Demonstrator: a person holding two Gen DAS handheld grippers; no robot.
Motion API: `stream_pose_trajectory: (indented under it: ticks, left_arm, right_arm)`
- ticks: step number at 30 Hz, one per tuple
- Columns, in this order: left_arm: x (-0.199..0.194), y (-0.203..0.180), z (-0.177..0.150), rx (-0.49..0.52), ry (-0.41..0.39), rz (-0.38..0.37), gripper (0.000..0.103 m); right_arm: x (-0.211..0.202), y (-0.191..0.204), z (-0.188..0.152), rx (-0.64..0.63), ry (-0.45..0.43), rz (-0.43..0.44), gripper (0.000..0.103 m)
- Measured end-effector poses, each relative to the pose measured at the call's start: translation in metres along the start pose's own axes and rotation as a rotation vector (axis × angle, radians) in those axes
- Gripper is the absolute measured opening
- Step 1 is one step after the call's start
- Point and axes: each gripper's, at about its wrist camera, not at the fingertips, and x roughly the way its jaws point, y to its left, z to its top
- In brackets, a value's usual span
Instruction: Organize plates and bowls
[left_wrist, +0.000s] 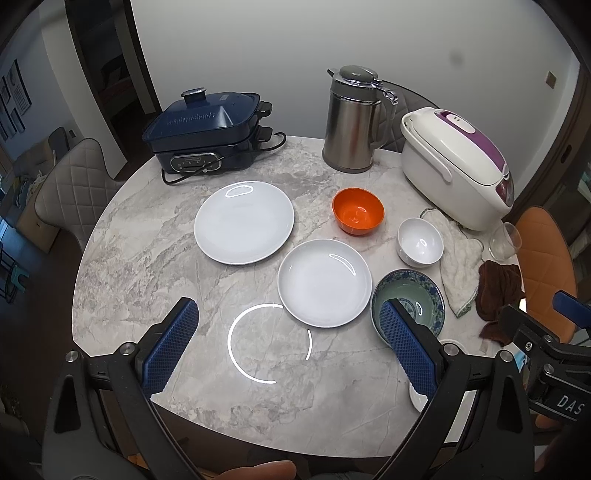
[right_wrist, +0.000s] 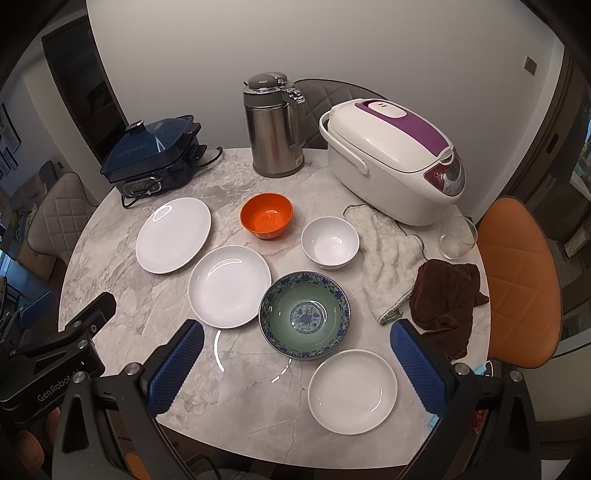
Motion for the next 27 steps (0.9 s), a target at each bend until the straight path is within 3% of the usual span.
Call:
stream_pose_trajectory:
  ticks: [27]
  left_arm:
    - [0.0007,-0.0005,-0.0022,-0.001,0.003,0.002,0.1]
  right_arm:
    - [-0.0005,0.0017,-0.0009,0.0,0.0,0.0,0.103]
